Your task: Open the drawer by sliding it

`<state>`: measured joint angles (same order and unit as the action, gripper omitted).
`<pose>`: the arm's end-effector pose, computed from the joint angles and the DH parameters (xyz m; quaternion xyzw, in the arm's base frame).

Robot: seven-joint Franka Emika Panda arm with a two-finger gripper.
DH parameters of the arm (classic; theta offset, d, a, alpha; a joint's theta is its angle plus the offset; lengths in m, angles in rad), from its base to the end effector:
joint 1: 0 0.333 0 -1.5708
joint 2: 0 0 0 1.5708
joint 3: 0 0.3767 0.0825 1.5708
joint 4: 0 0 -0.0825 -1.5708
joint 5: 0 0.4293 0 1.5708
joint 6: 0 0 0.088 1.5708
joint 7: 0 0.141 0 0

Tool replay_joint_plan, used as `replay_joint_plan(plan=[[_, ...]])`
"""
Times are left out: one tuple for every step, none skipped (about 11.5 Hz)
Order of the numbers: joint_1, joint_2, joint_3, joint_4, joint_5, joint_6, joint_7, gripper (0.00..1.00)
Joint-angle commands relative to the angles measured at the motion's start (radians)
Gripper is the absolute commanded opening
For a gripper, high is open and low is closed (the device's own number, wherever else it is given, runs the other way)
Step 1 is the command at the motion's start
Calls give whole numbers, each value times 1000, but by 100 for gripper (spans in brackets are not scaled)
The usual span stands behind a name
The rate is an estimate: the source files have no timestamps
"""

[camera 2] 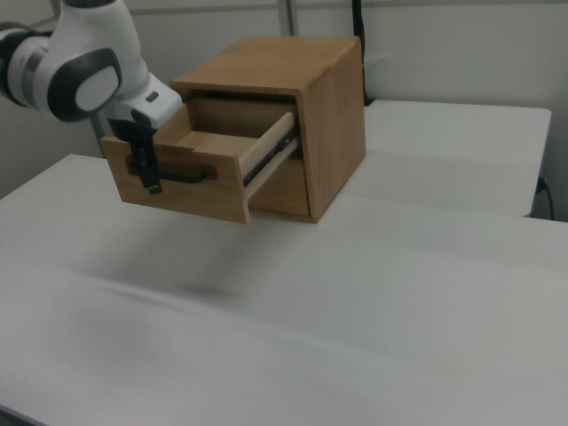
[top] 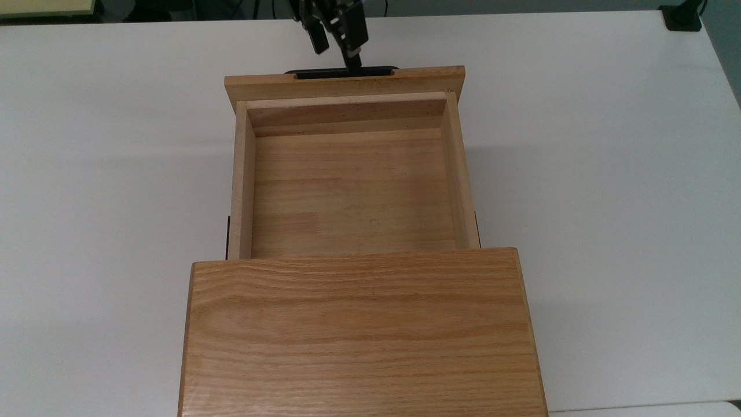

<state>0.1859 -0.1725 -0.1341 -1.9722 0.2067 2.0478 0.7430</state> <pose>0.5727 0.0424 0.5874 -0.9154 0.3680 -0.0704 0.1469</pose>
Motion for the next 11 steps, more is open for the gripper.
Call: replay_joint_plan(plan=[[0, 11, -6, 125, -27, -226, -279, 100], [0, 19, -1, 154, -76, -307, -397, 100], [0, 28, 2, 192, -155, -383, -563, 100], [-2, 34, -1, 223, -186, -412, -652, 100], [-6, 44, -7, 255, -203, -443, -735, 100], [-19, 60, -7, 294, -237, -472, -825, 100], [-22, 85, -9, 335, -251, -495, -835, 100], [-26, 109, -9, 363, -253, -515, -838, 100], [-28, 128, -10, 381, -253, -520, -835, 100], [-31, 130, -10, 386, -253, -518, -834, 100], [-34, 130, -12, 386, -250, -520, -834, 100]])
